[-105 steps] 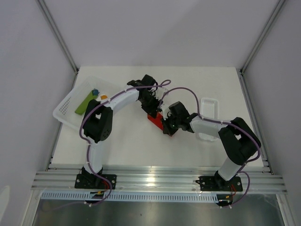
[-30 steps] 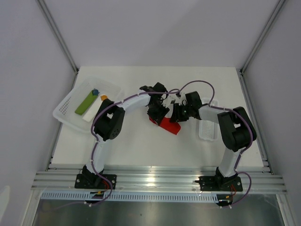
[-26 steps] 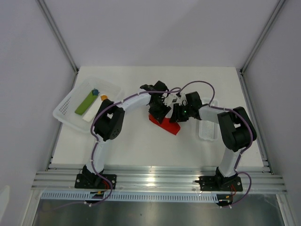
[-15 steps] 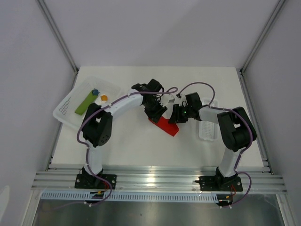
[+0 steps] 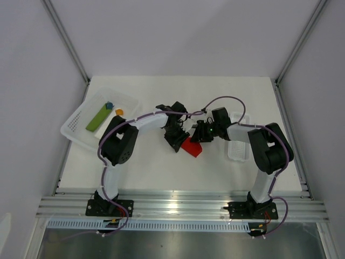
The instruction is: Place the utensils on the paper napkin and roll it up
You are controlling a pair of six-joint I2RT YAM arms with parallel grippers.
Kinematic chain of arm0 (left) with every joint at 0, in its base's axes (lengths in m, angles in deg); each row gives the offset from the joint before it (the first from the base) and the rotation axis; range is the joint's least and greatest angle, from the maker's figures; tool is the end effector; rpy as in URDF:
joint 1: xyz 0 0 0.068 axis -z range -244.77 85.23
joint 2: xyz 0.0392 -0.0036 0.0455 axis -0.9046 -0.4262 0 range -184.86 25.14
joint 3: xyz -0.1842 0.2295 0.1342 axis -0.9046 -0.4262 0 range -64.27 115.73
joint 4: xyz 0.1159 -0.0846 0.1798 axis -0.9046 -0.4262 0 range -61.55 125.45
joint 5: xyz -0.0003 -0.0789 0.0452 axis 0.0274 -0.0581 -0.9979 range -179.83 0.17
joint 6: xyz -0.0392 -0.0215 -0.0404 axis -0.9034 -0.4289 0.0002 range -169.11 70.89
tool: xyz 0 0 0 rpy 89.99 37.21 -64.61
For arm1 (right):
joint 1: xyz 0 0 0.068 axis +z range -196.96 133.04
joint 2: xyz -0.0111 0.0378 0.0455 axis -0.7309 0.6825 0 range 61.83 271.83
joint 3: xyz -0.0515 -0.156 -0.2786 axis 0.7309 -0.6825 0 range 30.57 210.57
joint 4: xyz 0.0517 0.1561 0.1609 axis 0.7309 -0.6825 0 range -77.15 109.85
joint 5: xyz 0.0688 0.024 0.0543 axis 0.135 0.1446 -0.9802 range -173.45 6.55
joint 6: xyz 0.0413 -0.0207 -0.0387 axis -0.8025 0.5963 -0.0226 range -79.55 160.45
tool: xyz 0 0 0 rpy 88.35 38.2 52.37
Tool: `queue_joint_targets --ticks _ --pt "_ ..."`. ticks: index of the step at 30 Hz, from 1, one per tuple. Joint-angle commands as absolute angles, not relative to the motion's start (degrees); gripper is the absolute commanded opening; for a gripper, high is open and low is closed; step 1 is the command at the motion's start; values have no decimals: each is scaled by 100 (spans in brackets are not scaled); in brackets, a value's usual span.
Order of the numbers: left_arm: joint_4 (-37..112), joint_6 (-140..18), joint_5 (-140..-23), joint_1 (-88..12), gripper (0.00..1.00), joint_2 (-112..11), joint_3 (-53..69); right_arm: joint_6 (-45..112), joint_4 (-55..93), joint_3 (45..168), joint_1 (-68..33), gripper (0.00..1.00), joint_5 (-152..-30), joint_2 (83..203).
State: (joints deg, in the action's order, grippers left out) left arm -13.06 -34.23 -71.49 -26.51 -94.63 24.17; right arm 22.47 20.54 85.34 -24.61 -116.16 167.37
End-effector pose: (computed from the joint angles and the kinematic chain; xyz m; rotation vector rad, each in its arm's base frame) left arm 0.3124 -0.2643 0.2148 1.3751 2.6535 -0.5263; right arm 0.3203 0.1577 0.2068 -0.3615 2.4874 1.0016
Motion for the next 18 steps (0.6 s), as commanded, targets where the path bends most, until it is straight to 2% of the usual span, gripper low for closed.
queue_joint_targets --ticks 1,18 --pt "-1060 -3724 -7190 -2592 45 -9588 2687 2270 1915 8331 -2341 47 -11588 16853" --pt "-1227 -4093 -7076 -2794 44 -10010 3188 1787 2706 8146 -2139 49 -12343 17240"
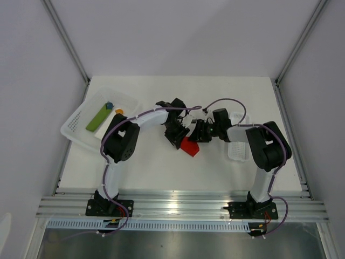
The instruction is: Place the utensils on the paper napkin and roll it up
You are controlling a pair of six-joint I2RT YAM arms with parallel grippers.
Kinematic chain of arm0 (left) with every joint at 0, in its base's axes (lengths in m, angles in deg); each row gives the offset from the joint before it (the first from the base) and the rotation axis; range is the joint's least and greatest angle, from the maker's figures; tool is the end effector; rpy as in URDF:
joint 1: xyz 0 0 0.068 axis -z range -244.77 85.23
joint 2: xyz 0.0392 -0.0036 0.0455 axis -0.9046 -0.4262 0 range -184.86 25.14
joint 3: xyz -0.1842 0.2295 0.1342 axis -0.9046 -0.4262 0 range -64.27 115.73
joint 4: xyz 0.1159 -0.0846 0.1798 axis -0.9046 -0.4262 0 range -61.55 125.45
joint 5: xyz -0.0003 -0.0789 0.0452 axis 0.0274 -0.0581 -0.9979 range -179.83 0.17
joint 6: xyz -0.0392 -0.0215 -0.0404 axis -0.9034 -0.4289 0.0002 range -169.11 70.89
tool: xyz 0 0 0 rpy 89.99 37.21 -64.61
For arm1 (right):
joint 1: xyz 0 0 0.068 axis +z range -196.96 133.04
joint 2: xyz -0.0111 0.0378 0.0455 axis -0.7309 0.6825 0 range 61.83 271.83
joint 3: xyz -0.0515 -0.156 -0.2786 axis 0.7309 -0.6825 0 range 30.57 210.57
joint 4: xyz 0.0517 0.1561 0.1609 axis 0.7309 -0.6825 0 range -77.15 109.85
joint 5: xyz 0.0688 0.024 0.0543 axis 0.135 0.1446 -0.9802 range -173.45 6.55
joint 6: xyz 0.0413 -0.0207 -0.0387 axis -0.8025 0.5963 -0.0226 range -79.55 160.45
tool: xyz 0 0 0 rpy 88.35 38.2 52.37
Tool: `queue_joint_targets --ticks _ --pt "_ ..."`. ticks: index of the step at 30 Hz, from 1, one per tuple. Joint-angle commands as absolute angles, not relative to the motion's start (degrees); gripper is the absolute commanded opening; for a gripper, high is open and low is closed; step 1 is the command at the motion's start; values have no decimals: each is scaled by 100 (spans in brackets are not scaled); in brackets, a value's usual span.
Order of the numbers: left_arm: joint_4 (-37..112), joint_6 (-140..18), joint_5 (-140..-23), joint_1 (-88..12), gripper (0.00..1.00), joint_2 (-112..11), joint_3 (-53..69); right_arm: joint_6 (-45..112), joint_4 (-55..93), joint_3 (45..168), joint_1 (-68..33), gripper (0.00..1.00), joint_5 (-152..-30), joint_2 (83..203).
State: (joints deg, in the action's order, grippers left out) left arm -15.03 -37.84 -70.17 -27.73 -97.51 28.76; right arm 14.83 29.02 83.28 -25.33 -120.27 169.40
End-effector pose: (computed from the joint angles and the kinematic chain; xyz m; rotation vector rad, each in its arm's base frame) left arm 0.3291 -0.2672 0.2131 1.2682 2.7177 -0.5645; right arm 0.3272 0.1585 0.1981 -0.2459 2.4526 1.1436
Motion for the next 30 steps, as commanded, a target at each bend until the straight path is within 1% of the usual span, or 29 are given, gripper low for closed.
queue_joint_targets --ticks 1,5,7,8,11,14,19,24,30 --pt "-1236 -4102 -7094 -2812 44 -10028 3188 1760 2732 8146 -2130 49 -12335 17231" --pt "-1262 -4093 -7217 -2952 44 -9923 3188 1716 2662 8111 -2121 49 -12178 17152" --pt "-1333 -4102 -7199 -3005 45 -9853 3153 1742 2435 8120 -2086 48 -11853 17065" --pt "-1350 -4093 -7191 -3040 45 -9809 3153 1795 2381 8111 -2060 48 -11477 16934" --pt "-1324 -3979 -7033 -3049 45 -9510 2960 1866 2363 8111 -2007 48 -11167 16818" --pt "-1482 -3830 -6962 -3049 46 -9291 2959 1804 2398 8172 -2015 48 -11270 16914" --pt "-1754 -3935 -6962 -3189 49 -9351 3083 1497 2582 8225 -2024 48 -11289 17046" --pt "-1877 -3970 -7216 -3260 48 -9693 3082 1452 2530 8366 -1998 48 -11157 17152" --pt "-1799 -4076 -7041 -3260 47 -9905 3143 1549 2424 8577 -1884 48 -11166 17380"
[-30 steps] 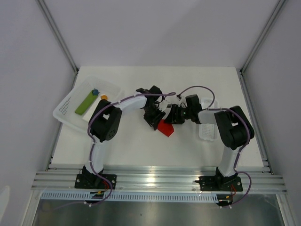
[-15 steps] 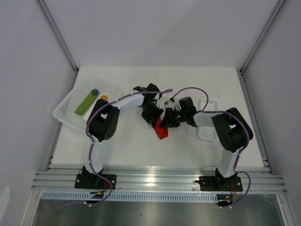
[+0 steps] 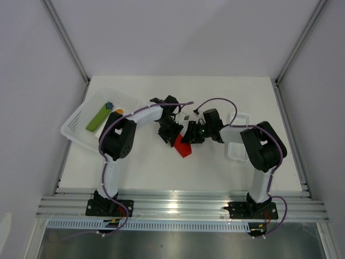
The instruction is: Place the utensils on the paper napkin and roll it up
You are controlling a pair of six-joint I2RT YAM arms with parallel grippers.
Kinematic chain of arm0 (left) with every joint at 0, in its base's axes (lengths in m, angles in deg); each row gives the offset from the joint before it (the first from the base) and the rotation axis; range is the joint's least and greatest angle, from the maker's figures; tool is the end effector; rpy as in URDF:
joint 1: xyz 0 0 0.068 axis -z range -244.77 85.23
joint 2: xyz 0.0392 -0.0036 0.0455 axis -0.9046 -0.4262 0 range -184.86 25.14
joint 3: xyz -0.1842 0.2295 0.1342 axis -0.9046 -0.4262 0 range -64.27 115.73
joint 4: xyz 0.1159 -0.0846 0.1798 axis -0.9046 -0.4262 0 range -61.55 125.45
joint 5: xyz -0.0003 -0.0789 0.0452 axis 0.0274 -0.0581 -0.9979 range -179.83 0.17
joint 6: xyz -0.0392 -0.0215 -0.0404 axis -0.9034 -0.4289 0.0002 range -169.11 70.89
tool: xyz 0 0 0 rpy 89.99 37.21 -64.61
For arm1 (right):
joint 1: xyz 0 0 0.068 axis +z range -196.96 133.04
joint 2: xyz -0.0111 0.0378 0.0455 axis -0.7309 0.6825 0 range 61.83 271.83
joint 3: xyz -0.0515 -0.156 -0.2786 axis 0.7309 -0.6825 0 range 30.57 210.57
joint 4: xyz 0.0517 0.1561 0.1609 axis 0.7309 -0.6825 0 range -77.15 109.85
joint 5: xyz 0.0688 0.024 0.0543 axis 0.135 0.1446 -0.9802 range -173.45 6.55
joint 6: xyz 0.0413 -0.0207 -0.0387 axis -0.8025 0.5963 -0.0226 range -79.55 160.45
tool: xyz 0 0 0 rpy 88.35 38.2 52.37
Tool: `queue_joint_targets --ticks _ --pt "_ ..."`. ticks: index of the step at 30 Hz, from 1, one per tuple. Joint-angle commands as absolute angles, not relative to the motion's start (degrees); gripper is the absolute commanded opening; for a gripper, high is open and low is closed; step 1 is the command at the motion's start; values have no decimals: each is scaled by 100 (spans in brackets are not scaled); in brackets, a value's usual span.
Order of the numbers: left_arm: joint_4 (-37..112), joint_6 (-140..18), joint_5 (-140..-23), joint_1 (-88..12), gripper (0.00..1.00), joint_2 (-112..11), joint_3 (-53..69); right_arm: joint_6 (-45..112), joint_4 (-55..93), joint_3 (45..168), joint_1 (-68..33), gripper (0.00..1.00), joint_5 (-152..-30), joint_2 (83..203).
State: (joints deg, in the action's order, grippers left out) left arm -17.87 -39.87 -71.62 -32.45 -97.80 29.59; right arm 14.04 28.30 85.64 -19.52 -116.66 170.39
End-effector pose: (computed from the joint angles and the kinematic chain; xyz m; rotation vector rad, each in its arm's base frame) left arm 0.3482 -0.2368 0.2132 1.1061 2.8239 -0.5166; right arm 0.3199 0.1936 0.2003 -0.3265 2.4629 1.1179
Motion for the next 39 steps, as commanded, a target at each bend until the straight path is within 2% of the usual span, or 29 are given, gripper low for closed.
queue_joint_targets --ticks 1,13,18,28,39 --pt "-1825 -4076 -7041 -3269 47 -10001 3240 1514 2494 8568 -1875 48 -11218 17433" --pt "-1728 -4199 -6725 -3278 46 -10213 3381 1075 3066 8638 -1875 41 -11614 17679" --pt "-1702 -4190 -6654 -3304 45 -10195 3364 1092 3022 8709 -1883 22 -11667 17715" --pt "-1693 -3856 -6795 -3462 48 -9670 3346 1101 3119 8630 -2103 0 -11711 17530" --pt "-2080 -3610 -6724 -3805 50 -8860 3285 1083 3882 8349 -2112 0 -11421 16995"
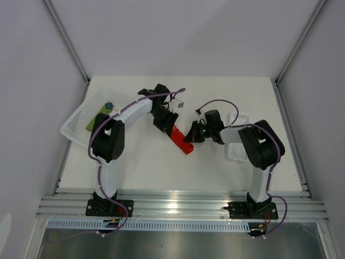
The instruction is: Place the utensils on the paper napkin and roll it up
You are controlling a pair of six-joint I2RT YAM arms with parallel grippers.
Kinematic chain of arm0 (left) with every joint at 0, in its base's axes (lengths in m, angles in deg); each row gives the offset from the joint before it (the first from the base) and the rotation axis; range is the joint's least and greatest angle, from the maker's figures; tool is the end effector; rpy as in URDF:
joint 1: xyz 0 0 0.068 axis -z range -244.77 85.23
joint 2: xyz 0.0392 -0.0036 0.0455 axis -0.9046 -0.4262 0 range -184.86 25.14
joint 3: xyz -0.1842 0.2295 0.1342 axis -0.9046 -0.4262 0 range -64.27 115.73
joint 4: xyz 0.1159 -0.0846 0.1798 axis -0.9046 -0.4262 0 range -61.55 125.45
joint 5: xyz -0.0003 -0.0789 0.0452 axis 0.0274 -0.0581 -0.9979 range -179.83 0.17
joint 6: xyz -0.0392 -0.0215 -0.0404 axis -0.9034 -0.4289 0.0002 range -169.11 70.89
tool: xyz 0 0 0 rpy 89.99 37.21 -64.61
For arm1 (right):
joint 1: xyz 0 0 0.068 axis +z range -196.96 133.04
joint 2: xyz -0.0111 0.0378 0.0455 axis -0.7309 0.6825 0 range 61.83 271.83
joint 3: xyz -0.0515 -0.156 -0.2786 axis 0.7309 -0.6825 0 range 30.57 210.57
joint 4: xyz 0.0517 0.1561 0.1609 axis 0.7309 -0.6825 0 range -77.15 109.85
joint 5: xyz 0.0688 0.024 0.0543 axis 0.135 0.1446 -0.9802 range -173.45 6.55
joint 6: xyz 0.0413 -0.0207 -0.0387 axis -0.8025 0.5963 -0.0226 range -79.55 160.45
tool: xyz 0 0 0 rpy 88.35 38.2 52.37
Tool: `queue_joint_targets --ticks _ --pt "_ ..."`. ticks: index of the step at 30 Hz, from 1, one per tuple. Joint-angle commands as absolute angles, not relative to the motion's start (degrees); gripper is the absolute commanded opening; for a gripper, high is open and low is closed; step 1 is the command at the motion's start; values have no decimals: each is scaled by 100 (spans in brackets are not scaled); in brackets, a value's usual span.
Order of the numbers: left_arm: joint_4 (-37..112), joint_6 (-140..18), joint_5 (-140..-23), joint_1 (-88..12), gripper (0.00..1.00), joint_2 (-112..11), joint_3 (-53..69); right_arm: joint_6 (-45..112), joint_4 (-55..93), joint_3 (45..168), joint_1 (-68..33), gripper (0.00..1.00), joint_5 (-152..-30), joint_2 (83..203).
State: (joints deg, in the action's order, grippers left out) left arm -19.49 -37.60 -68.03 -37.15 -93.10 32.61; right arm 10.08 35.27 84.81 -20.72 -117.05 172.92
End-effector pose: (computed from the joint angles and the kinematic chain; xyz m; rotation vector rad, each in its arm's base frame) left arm 0.3603 -0.2072 0.2588 1.0342 2.7096 -0.6017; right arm 0.3324 0.1914 0.1908 -0.2414 2.4214 1.1570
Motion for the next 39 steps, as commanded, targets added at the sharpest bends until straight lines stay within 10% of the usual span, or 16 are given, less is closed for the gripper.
queue_joint_targets --ticks 1,39 --pt "-2097 -3592 -6742 -3823 50 -8842 3276 1066 3910 8331 -2112 0 -11403 16968" --pt "-2176 -3672 -6681 -4165 55 -8517 4030 1382 5386 7988 -2288 0 -10797 15852"
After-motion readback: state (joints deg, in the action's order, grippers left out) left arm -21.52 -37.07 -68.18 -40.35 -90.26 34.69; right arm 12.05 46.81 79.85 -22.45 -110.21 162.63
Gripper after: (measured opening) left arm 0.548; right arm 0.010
